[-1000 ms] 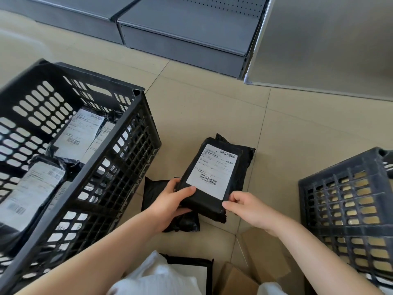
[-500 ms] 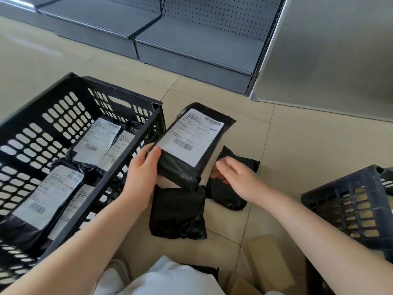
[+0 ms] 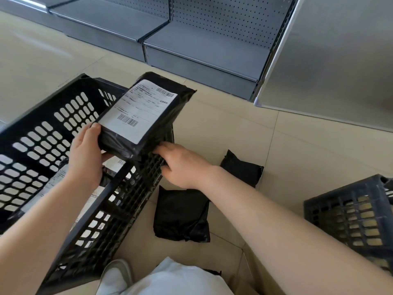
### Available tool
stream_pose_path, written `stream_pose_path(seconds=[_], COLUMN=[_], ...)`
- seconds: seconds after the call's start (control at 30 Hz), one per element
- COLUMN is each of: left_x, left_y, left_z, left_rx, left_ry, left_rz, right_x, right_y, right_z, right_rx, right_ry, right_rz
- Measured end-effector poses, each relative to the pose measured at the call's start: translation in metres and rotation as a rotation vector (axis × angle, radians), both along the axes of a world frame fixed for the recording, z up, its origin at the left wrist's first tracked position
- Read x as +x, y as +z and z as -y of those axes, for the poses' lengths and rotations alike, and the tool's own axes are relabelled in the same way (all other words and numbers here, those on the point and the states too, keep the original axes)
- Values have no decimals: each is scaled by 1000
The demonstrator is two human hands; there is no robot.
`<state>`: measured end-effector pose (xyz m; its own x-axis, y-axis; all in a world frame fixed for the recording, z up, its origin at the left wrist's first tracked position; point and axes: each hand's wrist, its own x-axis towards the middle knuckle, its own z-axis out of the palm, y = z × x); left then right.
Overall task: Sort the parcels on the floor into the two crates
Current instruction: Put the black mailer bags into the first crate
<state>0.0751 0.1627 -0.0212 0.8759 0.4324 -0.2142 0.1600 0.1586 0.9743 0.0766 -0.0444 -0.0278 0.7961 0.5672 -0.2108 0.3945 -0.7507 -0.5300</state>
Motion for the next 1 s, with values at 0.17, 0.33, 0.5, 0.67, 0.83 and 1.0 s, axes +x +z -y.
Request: stream_pose_path(seconds=[0.17,0.33,0.5,0.67,0.83,1.0], left_x=[5,2,-1,0,9,14], left_y=[-14,-33,-53,-71,-83,-87], left_z=[-39,-65,-86,-91,-79,-64], left_rx=[-35,15,21,77,60,39], left_ry=[157,144,155,62,-10,-74], left_rz=[-65,-129,-192,-257,-299,-322], right_x=[-3,-3,-5,-7,-7,-7], right_y=[-22,-35,-41,-41,-44,-47], right_z=[-44,-48,-43,-44,-43,-44], right_rx=[-49,25,95,114,146,163], right_ry=[31,-11,-37,-51,-63,-69], right_rz=[28,-25,-50,-63,-73,-72])
